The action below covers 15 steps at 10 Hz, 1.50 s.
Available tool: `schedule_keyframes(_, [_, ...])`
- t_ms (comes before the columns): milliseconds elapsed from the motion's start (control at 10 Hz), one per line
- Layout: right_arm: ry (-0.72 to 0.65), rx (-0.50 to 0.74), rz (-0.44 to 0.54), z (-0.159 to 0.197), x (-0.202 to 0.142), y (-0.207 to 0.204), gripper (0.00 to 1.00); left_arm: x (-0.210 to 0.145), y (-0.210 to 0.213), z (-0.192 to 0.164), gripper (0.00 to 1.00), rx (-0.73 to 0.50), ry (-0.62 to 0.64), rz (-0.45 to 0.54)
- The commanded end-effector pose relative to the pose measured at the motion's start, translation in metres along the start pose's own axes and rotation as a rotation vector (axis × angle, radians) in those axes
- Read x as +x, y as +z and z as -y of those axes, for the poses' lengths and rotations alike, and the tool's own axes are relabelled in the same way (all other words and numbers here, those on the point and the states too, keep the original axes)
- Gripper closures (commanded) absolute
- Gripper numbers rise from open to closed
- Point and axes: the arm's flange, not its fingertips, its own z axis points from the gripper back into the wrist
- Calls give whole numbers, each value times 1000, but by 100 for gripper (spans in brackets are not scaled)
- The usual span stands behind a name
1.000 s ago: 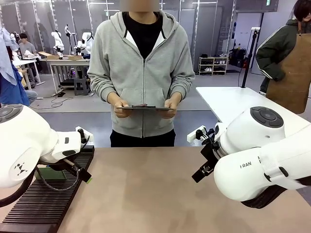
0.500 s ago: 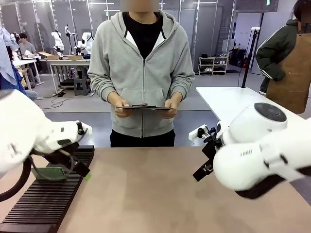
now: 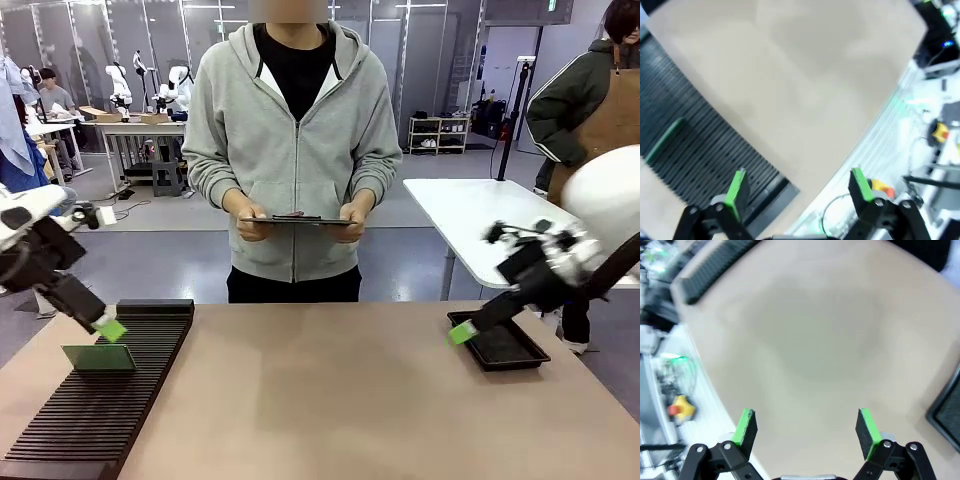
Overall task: Inspect the PCB.
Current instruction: Pick up the Blank PCB and present it to the human.
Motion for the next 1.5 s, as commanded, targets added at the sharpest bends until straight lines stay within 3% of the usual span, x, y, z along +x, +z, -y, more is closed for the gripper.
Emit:
schedule_keyframes(0, [-152,256,22,47,-21,27,0,-13,21,-25,0,-210,25,11])
schedule_keyframes(500, [-473,509,106,98,-79,77,0,-104,77,-93,0,-522,18,397])
schedule_keyframes(900, [-594,494,180,103,-109,97,0,-182,75,-162,0,-651,153,640])
schedule_keyframes(1100, [-633,523,248,111,-129,105,0,-194,77,-171,0,-654,162,673])
schedule_keyframes(1300, [-615,515,243,105,-127,98,0,-181,72,-170,0,-624,175,611])
schedule_keyframes(1400, [-614,494,222,114,-135,108,0,-204,68,-170,0,-641,200,671])
